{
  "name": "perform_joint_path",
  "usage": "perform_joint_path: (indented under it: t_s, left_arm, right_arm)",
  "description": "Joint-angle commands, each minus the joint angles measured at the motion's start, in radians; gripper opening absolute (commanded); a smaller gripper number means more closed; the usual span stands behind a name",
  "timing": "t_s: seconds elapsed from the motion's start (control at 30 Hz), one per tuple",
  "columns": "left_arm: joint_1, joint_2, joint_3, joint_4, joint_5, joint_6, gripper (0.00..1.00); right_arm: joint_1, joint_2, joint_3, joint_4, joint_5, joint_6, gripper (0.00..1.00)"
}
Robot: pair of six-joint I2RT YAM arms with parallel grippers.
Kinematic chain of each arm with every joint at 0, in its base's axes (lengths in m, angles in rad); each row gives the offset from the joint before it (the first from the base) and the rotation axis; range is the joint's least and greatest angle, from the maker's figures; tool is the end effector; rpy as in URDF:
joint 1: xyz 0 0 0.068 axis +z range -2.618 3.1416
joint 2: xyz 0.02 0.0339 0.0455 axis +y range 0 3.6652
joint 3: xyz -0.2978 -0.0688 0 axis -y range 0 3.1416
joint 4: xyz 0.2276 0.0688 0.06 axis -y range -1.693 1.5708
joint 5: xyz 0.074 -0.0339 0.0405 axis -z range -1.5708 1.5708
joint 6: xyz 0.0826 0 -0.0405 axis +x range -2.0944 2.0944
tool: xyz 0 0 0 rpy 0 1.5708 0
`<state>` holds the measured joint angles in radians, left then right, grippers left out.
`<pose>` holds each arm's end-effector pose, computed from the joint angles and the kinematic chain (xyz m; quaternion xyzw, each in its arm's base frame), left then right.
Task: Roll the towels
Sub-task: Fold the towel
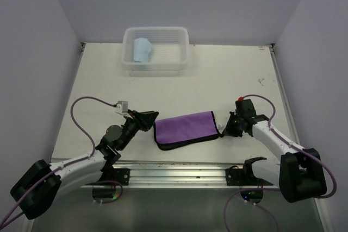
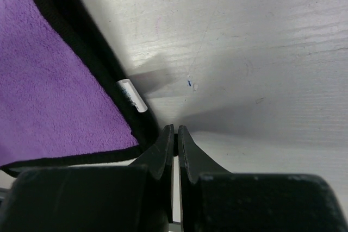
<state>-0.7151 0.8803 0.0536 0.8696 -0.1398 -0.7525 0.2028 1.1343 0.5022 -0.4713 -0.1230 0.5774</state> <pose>0.1467 -0.1121 0.2230 -0.0633 0.6890 -0.4465 0.5673 0.1777 0.0469 0.1581 0.1668 0.9566 0.1432 0.1910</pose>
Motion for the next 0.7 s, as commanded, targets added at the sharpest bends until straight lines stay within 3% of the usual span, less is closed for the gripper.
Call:
perform_joint_path:
  t_s: [0.0,0.23,0.43,0.67]
  left_arm:
    - [-0.003,-0.03,-0.199,-0.014,-0.034,-0.016,0.38]
    - [-0.003,0.014,-0.192,-0.011,-0.024,-0.019,0.38]
    - [-0.003,0.085,-0.173,0.02,0.009,-0.024,0.32]
    - [-0.003,0.042,-0.152,-0.067,0.003,-0.01,0.32]
  right_arm:
    - [0.004,0.018,0.012,0.037,0.022,0.015,0.0]
    - [0.004,0.027,0.007,0.053,0.014,0.035,0.0]
    - [0.004,0.015,0.012,0.034,0.037,0.041,0.0]
    - [0.006,0.001,0.053,-0.007,0.092,0.038,0.0]
